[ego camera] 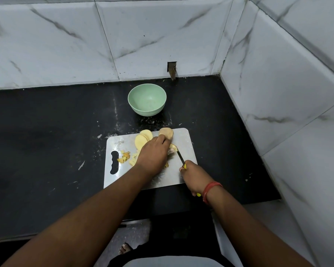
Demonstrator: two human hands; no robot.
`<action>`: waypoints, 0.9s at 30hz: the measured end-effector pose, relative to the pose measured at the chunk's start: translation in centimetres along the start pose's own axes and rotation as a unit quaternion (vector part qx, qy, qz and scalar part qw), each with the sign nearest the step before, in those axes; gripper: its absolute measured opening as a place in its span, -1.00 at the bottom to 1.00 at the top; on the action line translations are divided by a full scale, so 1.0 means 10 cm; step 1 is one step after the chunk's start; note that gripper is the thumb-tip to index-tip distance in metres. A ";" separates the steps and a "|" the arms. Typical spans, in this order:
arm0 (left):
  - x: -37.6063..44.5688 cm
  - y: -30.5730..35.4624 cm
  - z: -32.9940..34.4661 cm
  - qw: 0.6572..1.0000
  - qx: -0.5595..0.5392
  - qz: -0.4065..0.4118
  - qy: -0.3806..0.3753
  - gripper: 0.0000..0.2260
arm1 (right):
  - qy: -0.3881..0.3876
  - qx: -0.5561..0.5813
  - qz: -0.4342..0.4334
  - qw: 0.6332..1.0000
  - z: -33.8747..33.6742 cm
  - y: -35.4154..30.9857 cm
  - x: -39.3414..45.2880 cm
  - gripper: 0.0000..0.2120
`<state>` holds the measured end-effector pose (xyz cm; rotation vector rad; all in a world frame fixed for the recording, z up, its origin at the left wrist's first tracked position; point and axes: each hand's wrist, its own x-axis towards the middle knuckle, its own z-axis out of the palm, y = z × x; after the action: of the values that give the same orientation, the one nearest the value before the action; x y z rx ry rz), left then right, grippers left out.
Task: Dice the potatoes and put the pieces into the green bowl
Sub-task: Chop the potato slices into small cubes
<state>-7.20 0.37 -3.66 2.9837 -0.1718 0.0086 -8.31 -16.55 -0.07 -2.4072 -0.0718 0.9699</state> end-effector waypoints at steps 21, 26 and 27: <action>0.04 0.03 0.04 0.999 -0.027 -0.031 -0.004 -0.63 | -0.041 0.388 0.024 0.920 0.09 -0.06 -0.05 -0.93; 0.03 0.03 0.03 0.999 -0.027 -0.034 -0.008 -0.63 | -0.049 0.388 0.032 0.920 0.10 -0.07 -0.03 -0.95; 0.03 0.03 0.03 0.999 -0.029 -0.035 -0.008 -0.62 | -0.050 0.386 0.035 0.920 0.10 -0.07 -0.02 -0.95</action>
<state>-6.96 -0.04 -3.88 2.9316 -0.0680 -0.0273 -9.03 -15.51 -0.21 -1.6390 0.3081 0.9246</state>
